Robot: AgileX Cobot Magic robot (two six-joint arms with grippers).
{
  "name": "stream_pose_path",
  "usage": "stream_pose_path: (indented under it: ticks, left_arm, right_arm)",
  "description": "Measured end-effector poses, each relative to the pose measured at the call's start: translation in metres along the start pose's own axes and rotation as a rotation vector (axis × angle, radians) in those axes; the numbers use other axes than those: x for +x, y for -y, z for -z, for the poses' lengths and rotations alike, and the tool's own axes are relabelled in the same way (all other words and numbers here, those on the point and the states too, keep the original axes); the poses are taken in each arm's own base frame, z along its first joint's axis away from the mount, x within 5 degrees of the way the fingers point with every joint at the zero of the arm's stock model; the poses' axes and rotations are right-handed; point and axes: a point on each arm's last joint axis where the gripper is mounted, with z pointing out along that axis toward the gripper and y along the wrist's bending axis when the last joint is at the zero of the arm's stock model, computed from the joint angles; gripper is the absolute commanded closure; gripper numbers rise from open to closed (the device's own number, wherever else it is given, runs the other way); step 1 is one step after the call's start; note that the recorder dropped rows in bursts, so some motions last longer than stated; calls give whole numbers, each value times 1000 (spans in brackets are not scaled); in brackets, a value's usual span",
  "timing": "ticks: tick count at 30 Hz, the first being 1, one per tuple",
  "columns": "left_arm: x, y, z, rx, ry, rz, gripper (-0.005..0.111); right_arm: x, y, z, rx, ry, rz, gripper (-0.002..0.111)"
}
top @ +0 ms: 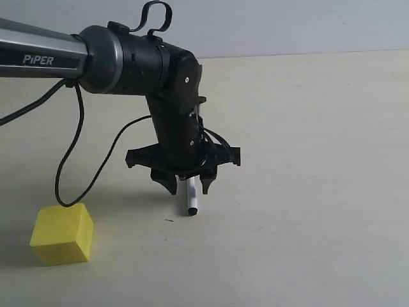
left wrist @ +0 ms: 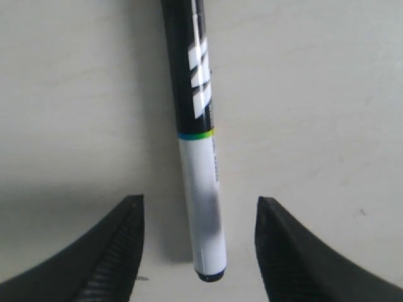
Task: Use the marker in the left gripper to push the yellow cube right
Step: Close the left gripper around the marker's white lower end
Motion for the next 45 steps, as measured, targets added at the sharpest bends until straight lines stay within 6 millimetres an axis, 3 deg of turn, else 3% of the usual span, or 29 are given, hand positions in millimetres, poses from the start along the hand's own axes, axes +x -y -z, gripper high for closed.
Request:
stream_pose_path:
  ticks: [7,12,23,28,45]
  left_arm:
    - [0,-1,-11,-14,-23,4,55]
    - [0,0,-11,-11,-18,4,76]
    - [0,0,-11,-8,-15,4,75]
    - [0,0,-11,-8,-15,4,58]
    - [-1,0,-11,-6,-12,2,58]
  right_arm:
    - [0,0,0,0,0,0,108]
    - [0,0,0,0,0,0,108]
    - [0,0,0,0,0,0,108]
    - [0,0,0,0,0,0,108]
    - [0,0,0,0,0,0,108]
